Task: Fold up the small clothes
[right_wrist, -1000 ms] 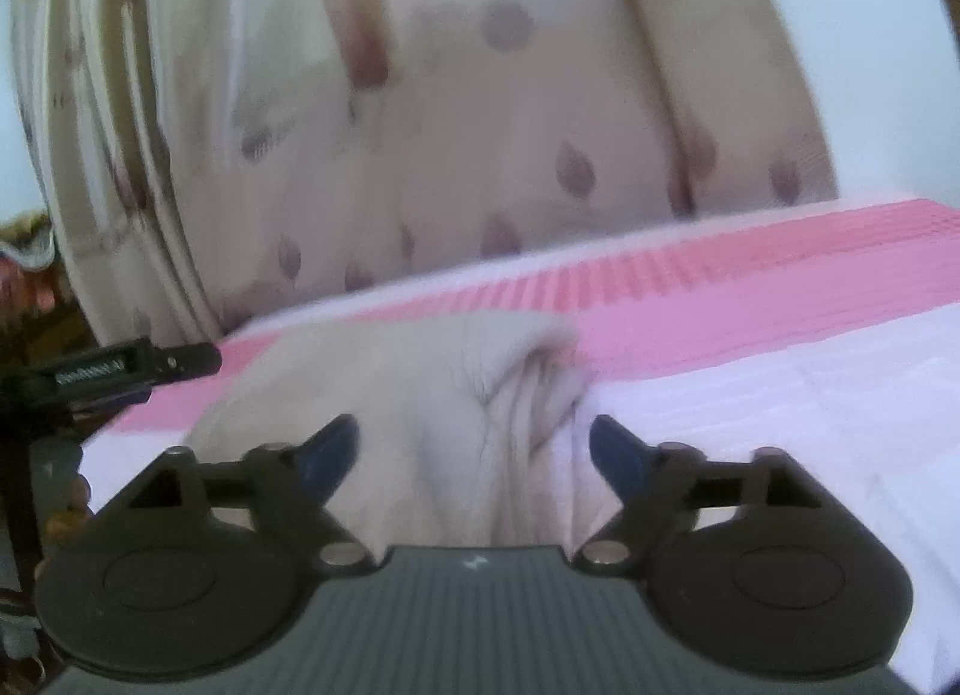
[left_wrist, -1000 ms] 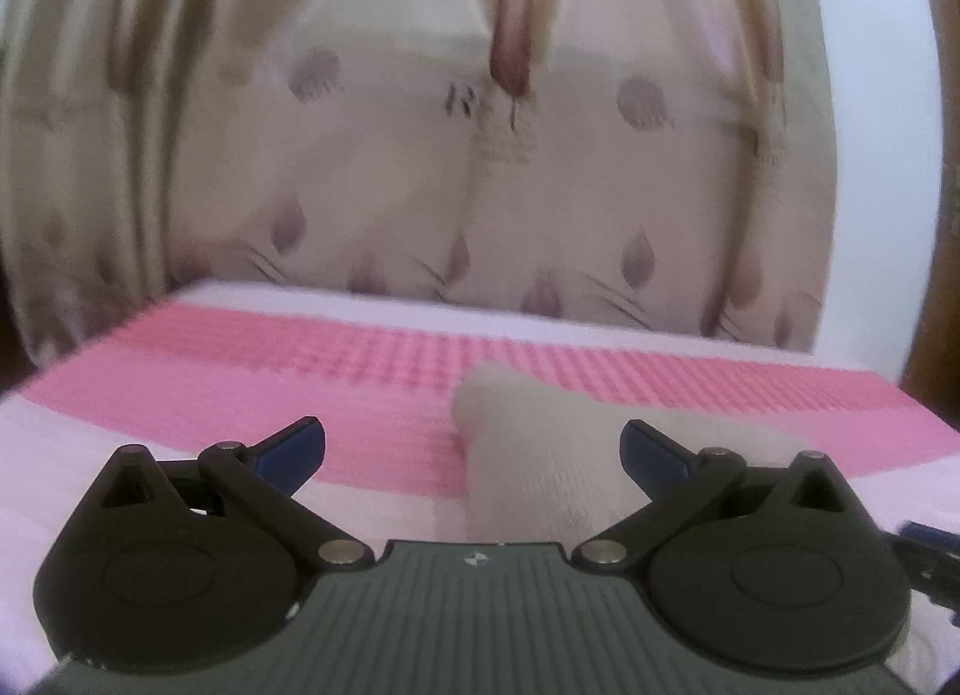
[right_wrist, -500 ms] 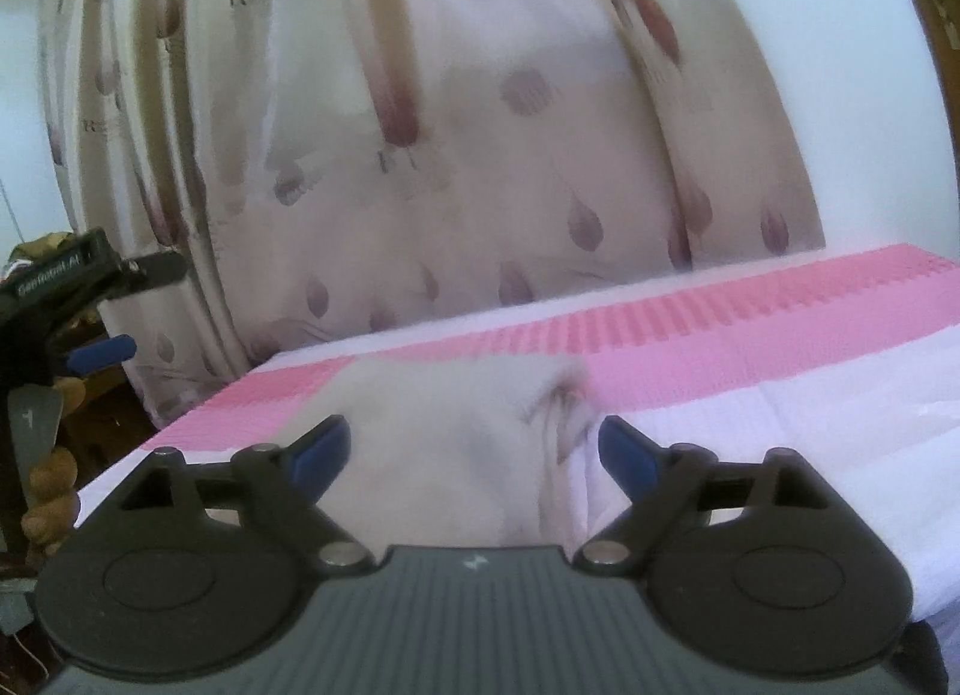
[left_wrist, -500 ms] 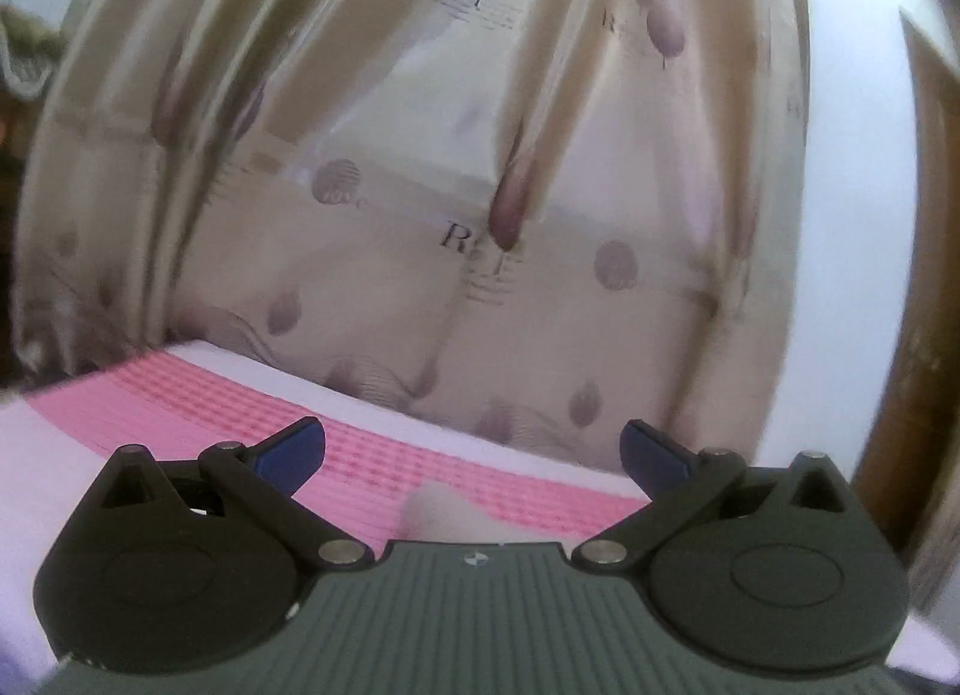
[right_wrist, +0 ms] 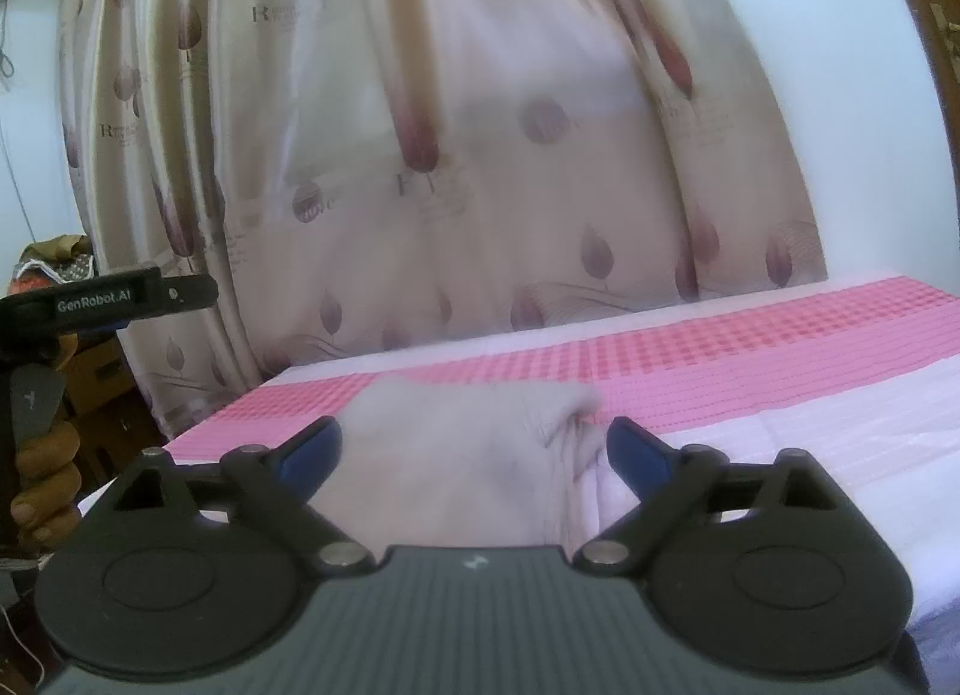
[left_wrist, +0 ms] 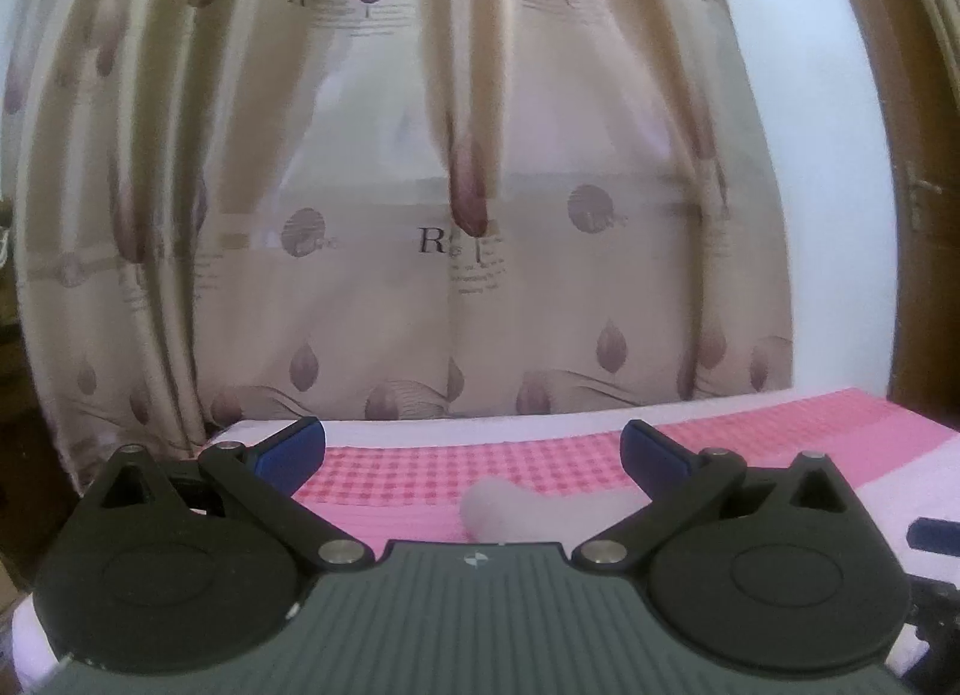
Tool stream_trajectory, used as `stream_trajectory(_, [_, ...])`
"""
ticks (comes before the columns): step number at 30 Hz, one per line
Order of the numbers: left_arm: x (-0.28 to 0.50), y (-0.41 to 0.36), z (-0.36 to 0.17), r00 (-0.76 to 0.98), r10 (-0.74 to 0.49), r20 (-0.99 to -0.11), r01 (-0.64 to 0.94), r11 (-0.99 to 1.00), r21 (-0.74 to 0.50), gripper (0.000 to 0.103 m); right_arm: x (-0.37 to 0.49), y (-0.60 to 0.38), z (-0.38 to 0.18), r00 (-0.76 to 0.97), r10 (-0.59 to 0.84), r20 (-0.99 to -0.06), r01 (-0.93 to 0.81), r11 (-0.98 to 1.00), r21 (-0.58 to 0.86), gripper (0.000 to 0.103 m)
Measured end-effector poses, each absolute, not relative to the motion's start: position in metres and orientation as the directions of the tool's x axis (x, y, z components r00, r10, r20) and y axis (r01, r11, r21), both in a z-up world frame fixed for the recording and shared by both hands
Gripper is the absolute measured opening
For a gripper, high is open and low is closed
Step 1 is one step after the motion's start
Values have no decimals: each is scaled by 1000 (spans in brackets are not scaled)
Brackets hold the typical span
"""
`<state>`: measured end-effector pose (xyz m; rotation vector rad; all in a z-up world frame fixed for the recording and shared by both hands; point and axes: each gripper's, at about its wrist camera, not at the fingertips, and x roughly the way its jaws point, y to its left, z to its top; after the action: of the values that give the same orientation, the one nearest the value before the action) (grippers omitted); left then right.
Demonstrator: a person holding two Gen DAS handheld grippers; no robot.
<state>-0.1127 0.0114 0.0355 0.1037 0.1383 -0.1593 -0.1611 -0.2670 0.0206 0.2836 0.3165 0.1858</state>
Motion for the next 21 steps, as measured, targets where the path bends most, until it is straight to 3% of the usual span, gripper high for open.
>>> stream_trajectory(15, [-96, 15, 16, 930, -245, -275, 251, 968, -12, 103, -161, -265, 18, 930, 196, -310, -108, 954, 279, 99])
stream_trajectory(21, [-93, 9, 1, 949, -169, -267, 190, 980, 55, 103, -159, -262, 11, 921, 192, -338, -100, 957, 271, 99])
